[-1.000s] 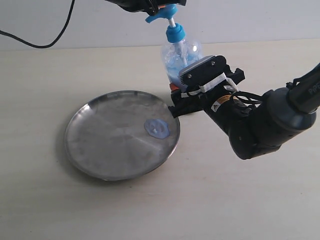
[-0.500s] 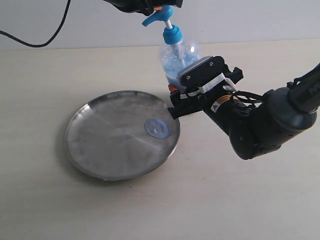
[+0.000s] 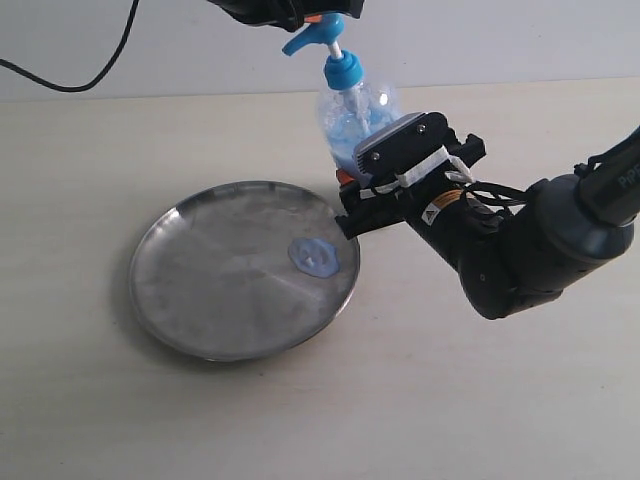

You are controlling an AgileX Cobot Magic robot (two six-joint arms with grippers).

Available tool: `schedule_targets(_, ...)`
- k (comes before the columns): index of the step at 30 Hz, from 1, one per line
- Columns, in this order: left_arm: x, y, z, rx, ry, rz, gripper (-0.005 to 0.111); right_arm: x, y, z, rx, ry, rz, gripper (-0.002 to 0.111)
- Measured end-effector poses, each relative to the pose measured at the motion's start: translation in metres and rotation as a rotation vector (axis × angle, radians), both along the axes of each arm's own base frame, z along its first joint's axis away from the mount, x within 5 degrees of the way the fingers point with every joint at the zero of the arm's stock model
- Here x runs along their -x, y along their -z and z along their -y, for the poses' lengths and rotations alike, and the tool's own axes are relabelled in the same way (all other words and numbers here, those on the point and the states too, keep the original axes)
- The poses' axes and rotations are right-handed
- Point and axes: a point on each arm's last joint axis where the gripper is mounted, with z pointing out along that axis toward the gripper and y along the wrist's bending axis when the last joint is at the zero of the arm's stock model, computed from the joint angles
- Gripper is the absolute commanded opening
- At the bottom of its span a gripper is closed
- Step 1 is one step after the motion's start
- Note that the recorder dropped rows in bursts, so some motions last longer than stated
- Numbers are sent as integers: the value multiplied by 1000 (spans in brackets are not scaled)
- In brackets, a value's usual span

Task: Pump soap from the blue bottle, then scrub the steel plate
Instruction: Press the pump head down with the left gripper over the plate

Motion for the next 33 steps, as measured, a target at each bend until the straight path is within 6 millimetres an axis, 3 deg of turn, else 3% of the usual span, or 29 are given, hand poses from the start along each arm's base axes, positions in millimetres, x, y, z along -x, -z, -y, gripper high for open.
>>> schedule_targets(33,4,10,10,-31,30,-41,0,-3,0,-2,-13,5,-19,0)
